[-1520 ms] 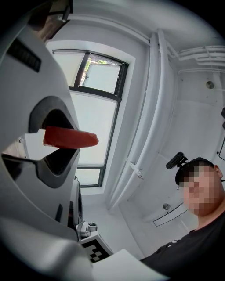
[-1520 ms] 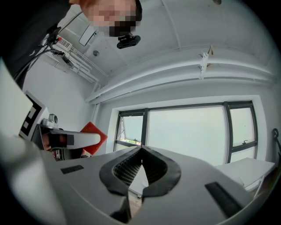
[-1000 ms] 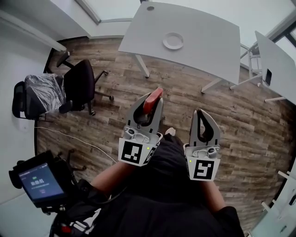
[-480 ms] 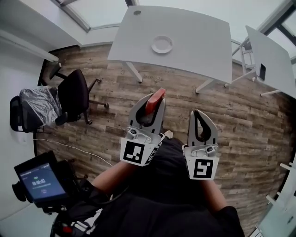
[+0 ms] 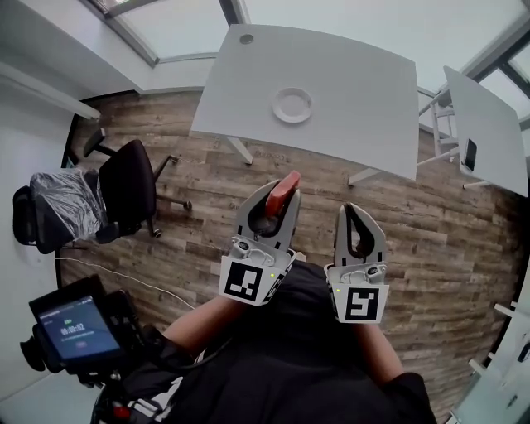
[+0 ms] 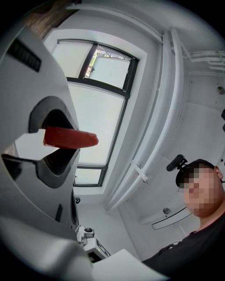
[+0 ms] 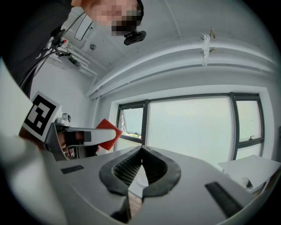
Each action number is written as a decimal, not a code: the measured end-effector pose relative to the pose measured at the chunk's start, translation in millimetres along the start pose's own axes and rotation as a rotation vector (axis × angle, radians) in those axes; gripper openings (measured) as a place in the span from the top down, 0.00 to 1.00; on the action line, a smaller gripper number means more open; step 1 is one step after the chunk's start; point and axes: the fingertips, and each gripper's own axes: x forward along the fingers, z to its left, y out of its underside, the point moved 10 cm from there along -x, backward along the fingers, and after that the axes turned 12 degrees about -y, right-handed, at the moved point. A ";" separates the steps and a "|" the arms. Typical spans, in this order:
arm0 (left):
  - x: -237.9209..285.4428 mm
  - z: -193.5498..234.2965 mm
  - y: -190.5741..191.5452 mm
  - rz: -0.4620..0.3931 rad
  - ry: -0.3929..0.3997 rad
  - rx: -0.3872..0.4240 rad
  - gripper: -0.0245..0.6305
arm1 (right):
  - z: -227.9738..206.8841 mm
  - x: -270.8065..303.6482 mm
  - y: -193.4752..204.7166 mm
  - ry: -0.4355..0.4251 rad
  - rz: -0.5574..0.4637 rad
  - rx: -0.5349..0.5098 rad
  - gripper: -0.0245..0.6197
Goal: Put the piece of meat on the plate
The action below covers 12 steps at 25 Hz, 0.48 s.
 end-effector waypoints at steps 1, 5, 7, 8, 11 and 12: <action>7.0 5.2 1.3 0.008 -0.005 -0.006 0.81 | -3.5 9.7 0.9 -0.006 0.010 0.002 0.95; 29.2 24.0 1.9 0.015 -0.028 -0.005 0.81 | -12.3 46.0 0.2 -0.048 0.012 -0.010 0.95; 42.6 34.7 1.8 0.020 -0.038 -0.008 0.81 | -19.0 67.5 3.2 -0.062 0.023 0.064 0.95; 49.1 40.4 1.5 0.023 -0.046 -0.010 0.81 | -22.9 77.9 5.0 -0.066 0.027 0.112 0.95; 67.2 58.9 0.3 0.028 -0.060 -0.030 0.81 | -31.7 105.8 6.6 -0.071 0.045 0.149 0.95; 74.0 65.2 -0.9 0.033 -0.059 -0.036 0.81 | -33.7 113.9 5.5 -0.068 0.050 0.137 0.95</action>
